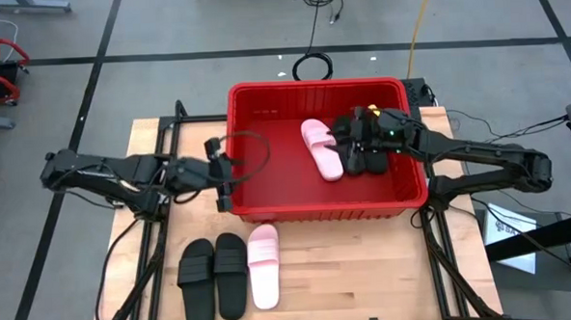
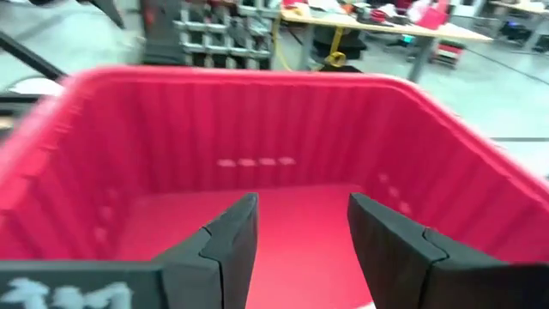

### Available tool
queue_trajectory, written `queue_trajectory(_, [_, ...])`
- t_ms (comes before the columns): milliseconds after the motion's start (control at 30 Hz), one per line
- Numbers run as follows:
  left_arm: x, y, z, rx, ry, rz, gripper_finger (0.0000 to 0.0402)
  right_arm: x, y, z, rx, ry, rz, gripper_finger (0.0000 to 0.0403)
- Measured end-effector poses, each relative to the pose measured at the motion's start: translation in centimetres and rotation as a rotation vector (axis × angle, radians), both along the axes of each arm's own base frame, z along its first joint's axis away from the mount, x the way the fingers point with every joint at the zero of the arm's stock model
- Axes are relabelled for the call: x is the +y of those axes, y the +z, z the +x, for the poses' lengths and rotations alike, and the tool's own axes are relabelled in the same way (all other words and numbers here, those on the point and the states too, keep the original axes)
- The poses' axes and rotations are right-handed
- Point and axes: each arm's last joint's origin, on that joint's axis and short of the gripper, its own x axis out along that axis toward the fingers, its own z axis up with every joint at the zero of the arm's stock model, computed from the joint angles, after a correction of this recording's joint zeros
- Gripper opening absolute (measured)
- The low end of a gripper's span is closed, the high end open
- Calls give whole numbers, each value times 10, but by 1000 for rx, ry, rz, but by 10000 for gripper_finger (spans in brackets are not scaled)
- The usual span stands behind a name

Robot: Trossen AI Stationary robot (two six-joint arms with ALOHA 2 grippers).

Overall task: Pick and place slides into bin
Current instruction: Put the pink slide into the red bin

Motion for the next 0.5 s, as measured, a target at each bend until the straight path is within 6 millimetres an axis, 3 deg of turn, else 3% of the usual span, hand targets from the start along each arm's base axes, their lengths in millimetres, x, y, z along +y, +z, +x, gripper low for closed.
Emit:
queue_trajectory(267, [-46, -13, 6, 20, -51, 5, 175, 35, 2, 8, -29, 126, 105, 171])
queue_trajectory(500, [-89, -37, 15, 75, -100, 51, 175, 63, 7, 13, -76, 235, 170, 171])
